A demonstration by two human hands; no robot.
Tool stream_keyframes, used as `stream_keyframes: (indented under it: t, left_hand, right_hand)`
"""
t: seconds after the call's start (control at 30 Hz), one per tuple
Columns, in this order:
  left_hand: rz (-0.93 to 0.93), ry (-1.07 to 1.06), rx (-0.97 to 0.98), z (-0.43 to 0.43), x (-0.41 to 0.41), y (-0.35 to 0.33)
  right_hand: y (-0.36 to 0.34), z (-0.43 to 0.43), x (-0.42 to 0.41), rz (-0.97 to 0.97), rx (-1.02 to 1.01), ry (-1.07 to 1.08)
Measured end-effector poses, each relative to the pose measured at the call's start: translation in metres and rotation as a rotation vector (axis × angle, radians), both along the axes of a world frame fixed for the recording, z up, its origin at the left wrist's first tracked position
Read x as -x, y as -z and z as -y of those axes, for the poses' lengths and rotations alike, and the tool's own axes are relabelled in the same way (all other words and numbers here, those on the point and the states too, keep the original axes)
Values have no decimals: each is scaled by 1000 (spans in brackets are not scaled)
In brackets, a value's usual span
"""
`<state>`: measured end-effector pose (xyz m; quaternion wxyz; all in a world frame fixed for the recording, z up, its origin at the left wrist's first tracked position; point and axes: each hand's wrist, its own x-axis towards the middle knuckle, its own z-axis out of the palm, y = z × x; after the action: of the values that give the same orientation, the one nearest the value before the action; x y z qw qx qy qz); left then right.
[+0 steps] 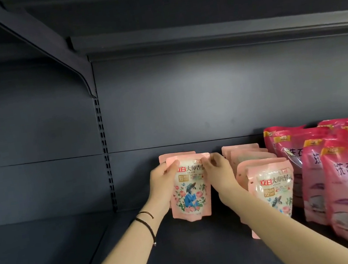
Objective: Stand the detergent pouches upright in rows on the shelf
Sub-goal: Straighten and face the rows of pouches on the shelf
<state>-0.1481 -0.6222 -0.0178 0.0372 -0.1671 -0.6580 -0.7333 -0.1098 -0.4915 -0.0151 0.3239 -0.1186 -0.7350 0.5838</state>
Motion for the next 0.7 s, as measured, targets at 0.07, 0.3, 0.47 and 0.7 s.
stream_keyframes:
  t: [0.07, 0.3, 0.47, 0.7]
  left_hand:
    - [-6, 14, -24, 2, -9, -6]
    - [54, 99, -214, 11, -54, -18]
    - [66, 191, -250, -2, -97, -17]
    - [77, 202, -202, -61, -141, -5]
  right_hand:
    - [-7, 5, -14, -22, 35, 4]
    - [-24, 16, -76, -101, 275, -185]
    - [-20, 1, -123, -201, 356, -262]
    - [2, -59, -160, -270, 316, -223]
